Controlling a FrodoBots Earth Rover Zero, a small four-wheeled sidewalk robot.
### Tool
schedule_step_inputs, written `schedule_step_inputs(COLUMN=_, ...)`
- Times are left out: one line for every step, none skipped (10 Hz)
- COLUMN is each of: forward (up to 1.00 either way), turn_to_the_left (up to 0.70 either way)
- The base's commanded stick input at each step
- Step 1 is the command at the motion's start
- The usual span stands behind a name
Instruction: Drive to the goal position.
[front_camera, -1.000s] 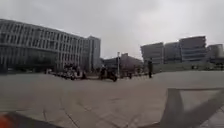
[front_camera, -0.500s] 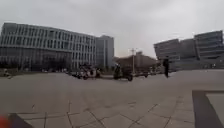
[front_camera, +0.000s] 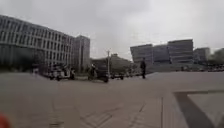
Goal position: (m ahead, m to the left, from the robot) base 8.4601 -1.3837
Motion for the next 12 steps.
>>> schedule_step_inputs(forward=0.70, turn_to_the_left=-0.11)
schedule_step_inputs(forward=0.70, turn_to_the_left=-0.03)
schedule_step_inputs(forward=0.70, turn_to_the_left=-0.01)
schedule_step_inputs(forward=0.70, turn_to_the_left=-0.01)
schedule_step_inputs(forward=0.70, turn_to_the_left=-0.01)
schedule_step_inputs(forward=0.70, turn_to_the_left=-0.01)
schedule_step_inputs(forward=0.70, turn_to_the_left=-0.01)
schedule_step_inputs(forward=0.70, turn_to_the_left=-0.01)
schedule_step_inputs(forward=0.70, turn_to_the_left=-0.01)
schedule_step_inputs(forward=0.70, turn_to_the_left=-0.01)
schedule_step_inputs(forward=0.70, turn_to_the_left=-0.01)
schedule_step_inputs(forward=0.70, turn_to_the_left=-0.01)
